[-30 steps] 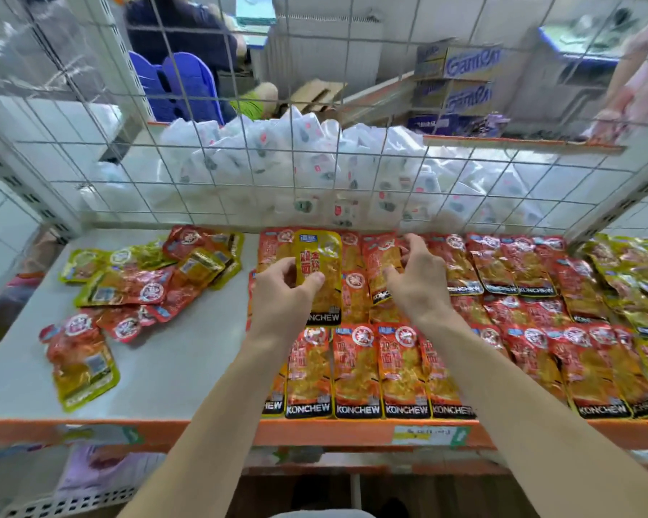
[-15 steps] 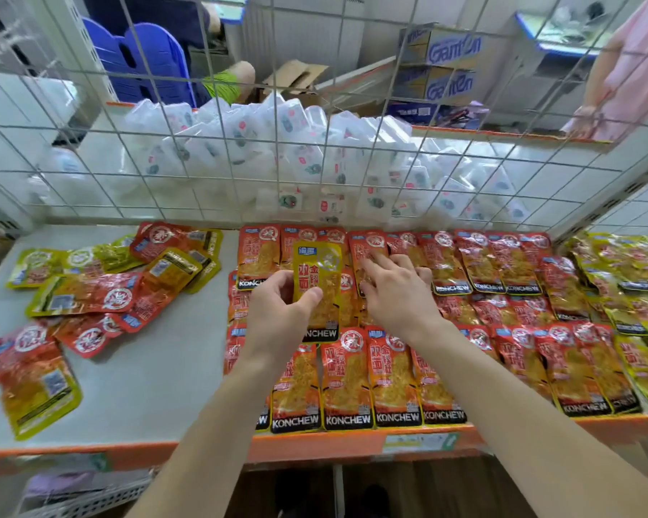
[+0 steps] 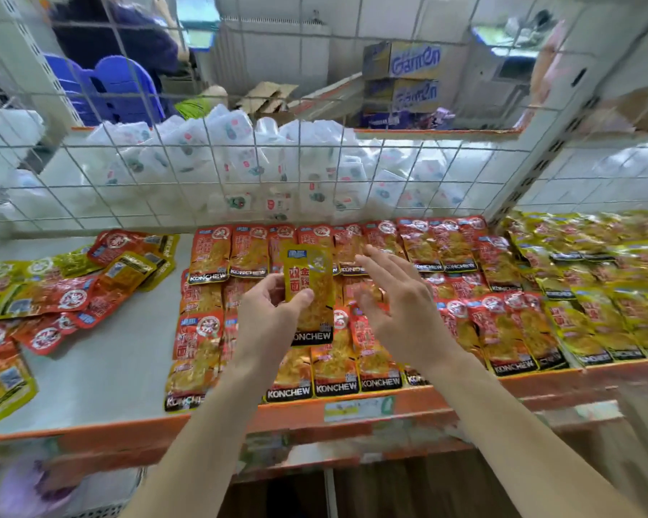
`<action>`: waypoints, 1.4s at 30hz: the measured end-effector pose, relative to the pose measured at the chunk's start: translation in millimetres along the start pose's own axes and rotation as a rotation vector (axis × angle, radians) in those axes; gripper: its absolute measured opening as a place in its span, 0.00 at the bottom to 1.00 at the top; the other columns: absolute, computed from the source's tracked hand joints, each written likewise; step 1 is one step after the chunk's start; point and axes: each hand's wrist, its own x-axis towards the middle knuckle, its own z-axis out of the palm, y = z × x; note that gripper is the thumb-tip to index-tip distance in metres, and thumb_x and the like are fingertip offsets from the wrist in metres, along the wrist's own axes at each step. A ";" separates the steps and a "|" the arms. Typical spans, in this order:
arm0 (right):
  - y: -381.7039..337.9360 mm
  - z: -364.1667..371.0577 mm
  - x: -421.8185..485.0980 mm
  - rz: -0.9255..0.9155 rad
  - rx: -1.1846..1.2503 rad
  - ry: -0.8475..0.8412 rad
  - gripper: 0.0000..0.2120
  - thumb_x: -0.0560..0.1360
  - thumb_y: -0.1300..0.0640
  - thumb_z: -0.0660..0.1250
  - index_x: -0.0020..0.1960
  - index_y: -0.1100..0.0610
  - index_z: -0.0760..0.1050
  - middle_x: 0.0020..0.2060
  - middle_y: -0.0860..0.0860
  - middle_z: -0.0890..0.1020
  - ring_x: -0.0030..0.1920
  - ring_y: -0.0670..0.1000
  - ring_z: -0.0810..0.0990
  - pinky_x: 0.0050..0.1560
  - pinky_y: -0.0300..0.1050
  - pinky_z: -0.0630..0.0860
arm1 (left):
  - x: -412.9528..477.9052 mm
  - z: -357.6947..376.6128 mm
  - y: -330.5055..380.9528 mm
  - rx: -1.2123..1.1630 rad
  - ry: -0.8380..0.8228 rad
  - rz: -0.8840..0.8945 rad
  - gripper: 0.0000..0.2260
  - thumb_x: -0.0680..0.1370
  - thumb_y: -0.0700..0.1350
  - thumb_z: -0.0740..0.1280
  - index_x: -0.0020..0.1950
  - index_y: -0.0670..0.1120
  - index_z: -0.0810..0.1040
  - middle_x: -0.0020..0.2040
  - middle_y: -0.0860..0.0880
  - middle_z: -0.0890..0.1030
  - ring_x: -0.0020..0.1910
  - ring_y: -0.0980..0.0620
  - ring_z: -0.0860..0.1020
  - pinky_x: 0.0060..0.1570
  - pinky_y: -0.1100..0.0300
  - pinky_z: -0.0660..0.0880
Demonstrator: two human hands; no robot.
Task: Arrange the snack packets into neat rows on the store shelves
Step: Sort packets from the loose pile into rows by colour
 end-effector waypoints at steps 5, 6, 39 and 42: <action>44.7 -68.1 -47.0 -0.053 0.003 0.100 0.25 0.79 0.46 0.63 0.75 0.49 0.69 0.74 0.43 0.67 0.75 0.45 0.62 0.76 0.54 0.61 | -40.2 70.4 5.8 0.015 -0.001 0.031 0.06 0.77 0.42 0.72 0.47 0.53 0.79 0.43 0.57 0.83 0.43 0.59 0.79 0.41 0.63 0.71; 54.6 -82.1 -58.3 -0.050 0.001 0.111 0.26 0.78 0.43 0.61 0.75 0.49 0.69 0.74 0.42 0.67 0.75 0.47 0.63 0.75 0.56 0.62 | -48.8 87.5 5.9 0.012 -0.006 0.038 0.06 0.77 0.41 0.72 0.46 0.53 0.79 0.42 0.57 0.83 0.43 0.59 0.79 0.42 0.63 0.71; 284.5 -286.3 -225.6 0.173 -0.013 0.298 0.29 0.77 0.40 0.60 0.77 0.46 0.65 0.77 0.43 0.64 0.78 0.45 0.59 0.76 0.61 0.58 | -166.9 415.3 10.5 0.079 -0.232 0.058 0.04 0.78 0.42 0.71 0.52 0.45 0.82 0.45 0.49 0.85 0.47 0.50 0.83 0.49 0.59 0.77; 312.2 -290.2 -210.3 0.201 -0.032 0.282 0.30 0.76 0.38 0.58 0.76 0.46 0.66 0.77 0.45 0.65 0.78 0.50 0.61 0.73 0.65 0.62 | -148.3 444.6 12.5 0.116 -0.246 0.050 0.05 0.77 0.40 0.69 0.52 0.46 0.82 0.44 0.49 0.86 0.45 0.49 0.84 0.45 0.58 0.79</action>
